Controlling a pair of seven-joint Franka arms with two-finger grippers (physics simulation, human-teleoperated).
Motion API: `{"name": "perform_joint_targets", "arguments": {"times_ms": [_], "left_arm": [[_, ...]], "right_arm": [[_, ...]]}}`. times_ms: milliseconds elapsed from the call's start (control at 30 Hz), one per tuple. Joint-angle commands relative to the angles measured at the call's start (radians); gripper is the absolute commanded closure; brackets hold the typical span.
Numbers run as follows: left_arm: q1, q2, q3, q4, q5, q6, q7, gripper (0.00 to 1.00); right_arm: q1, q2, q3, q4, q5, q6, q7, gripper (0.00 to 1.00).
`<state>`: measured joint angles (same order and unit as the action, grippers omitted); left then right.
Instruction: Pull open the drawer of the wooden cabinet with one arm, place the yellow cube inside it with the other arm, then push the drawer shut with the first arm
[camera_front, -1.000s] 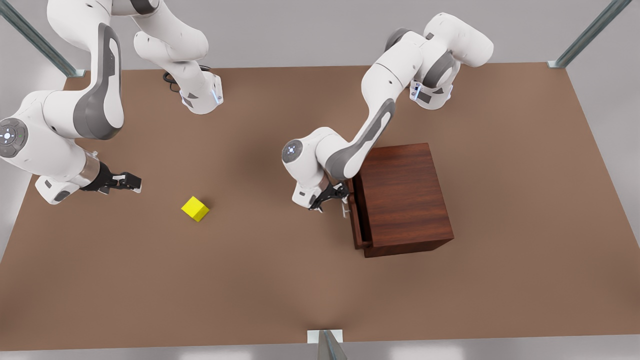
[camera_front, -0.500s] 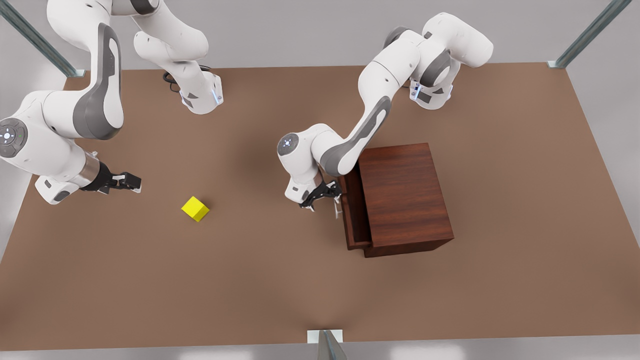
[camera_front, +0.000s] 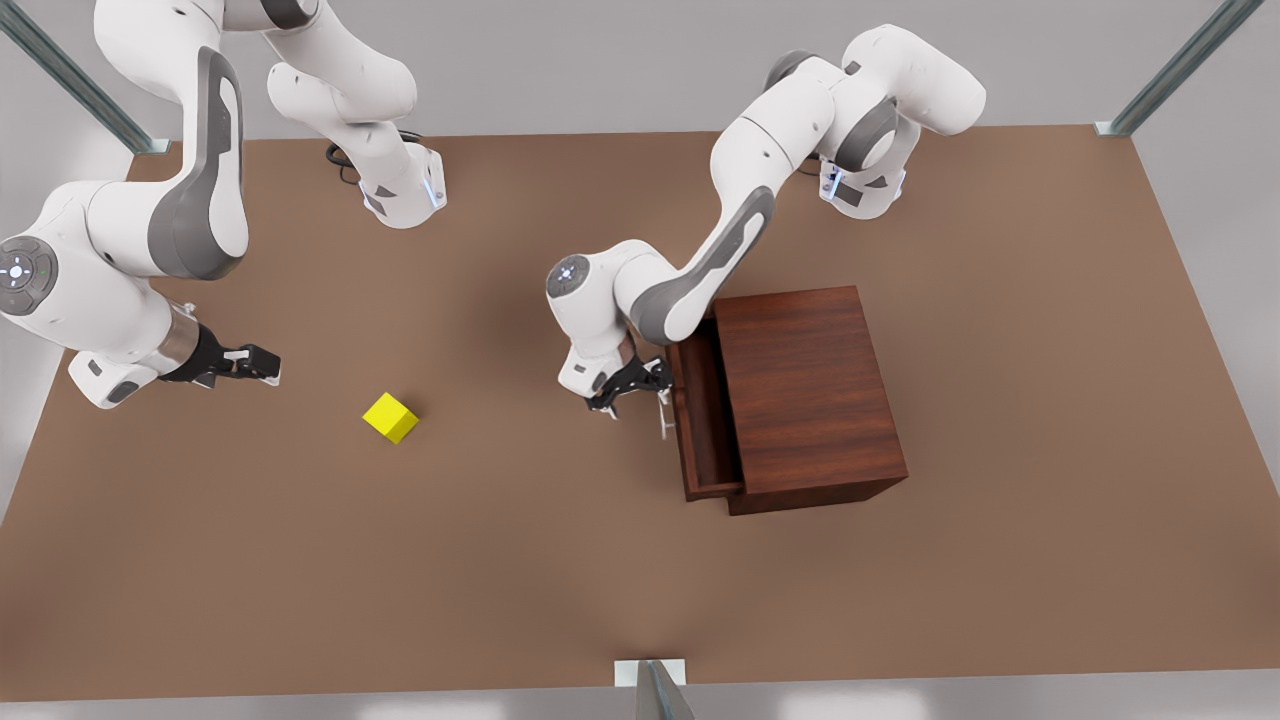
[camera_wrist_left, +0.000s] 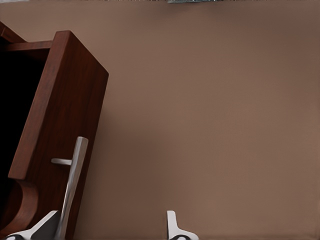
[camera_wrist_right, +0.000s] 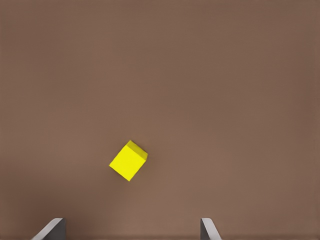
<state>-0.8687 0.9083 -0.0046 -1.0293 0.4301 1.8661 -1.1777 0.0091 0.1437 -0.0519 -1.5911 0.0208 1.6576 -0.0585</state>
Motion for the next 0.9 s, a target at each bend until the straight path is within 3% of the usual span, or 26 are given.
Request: {"name": "perform_joint_targets", "arguments": {"times_ms": [0, 567, 633, 700, 767, 833, 867], "left_arm": [[-0.004, -0.002, 0.002, 0.002, 0.006, 0.027, -0.022, 0.0], [-0.043, 0.003, 0.009, 0.012, 0.006, 0.038, -0.086, 0.0], [-0.061, -0.055, -0.005, 0.032, -0.008, -0.094, -0.024, 0.0], [-0.069, -0.14, -0.057, 0.207, -0.097, -0.416, 0.124, 0.0], [-0.064, -0.249, -0.087, 0.207, -0.1, -0.548, 0.199, 0.0], [0.104, -0.341, -0.086, 0.201, -0.146, -0.743, 0.49, 0.0], [0.259, -0.394, -0.086, 0.198, -0.198, -0.843, 0.742, 0.0]], "right_arm": [[0.0, -0.001, 0.0, 0.0, -0.001, -0.001, 0.0, 0.0], [0.0, -0.001, 0.0, 0.0, -0.001, 0.001, 0.0, 0.0], [0.0, -0.001, 0.0, 0.0, -0.001, -0.001, 0.0, 0.0], [0.002, -0.001, 0.0, 0.0, -0.001, -0.001, 0.0, 0.0], [0.002, -0.001, 0.0, 0.0, -0.001, -0.001, 0.0, 0.0], [0.009, 0.004, 0.0, 0.0, -0.001, 0.001, 0.002, 0.0], [0.029, 0.033, 0.001, 0.002, -0.001, 0.002, 0.017, 0.0]]}}
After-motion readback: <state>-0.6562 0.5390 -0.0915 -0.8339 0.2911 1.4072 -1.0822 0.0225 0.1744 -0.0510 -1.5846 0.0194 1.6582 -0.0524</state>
